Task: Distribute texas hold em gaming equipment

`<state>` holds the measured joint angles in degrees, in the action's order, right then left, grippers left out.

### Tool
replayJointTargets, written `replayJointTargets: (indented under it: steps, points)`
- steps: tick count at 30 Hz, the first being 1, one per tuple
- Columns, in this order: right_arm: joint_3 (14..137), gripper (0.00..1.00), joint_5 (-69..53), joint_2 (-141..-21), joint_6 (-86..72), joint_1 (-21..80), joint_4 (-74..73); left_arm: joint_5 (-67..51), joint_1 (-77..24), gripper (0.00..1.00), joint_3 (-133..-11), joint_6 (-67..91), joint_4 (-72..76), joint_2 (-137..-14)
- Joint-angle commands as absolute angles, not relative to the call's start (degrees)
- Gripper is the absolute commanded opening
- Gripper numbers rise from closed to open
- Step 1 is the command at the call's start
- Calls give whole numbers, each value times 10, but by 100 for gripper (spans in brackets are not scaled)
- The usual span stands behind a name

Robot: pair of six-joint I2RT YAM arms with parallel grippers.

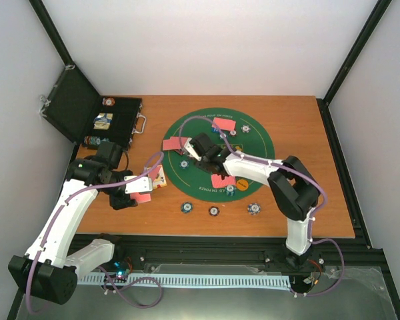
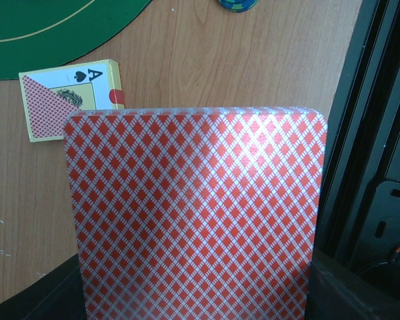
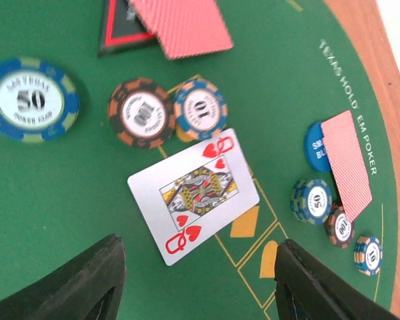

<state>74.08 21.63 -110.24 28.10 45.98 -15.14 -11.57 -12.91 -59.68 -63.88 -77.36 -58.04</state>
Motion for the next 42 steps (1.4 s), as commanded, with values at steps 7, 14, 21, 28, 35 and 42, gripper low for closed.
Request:
replayJointTargets:
  steps: [7,14,21,28,35,42]
  points:
    - [790,85,-51,-956,-151,384,-232,-121,-128,1,-613,-643,-779,-570]
    - [693,100,-281,-896,-326,368,-116,-121,-128,1,-614,-641,-780,-573]
    - [611,98,-316,-873,-468,410,-72,-126,-128,1,-614,-640,-777,-576]
    - [592,93,-372,-915,-557,473,-7,-130,-128,1,-620,-637,-777,-588]
    - [604,89,-381,-959,-604,518,60,-128,-128,1,-618,-637,-773,-590]
    - [605,83,-396,-986,-657,542,156,-130,-128,1,-611,-637,-767,-592]
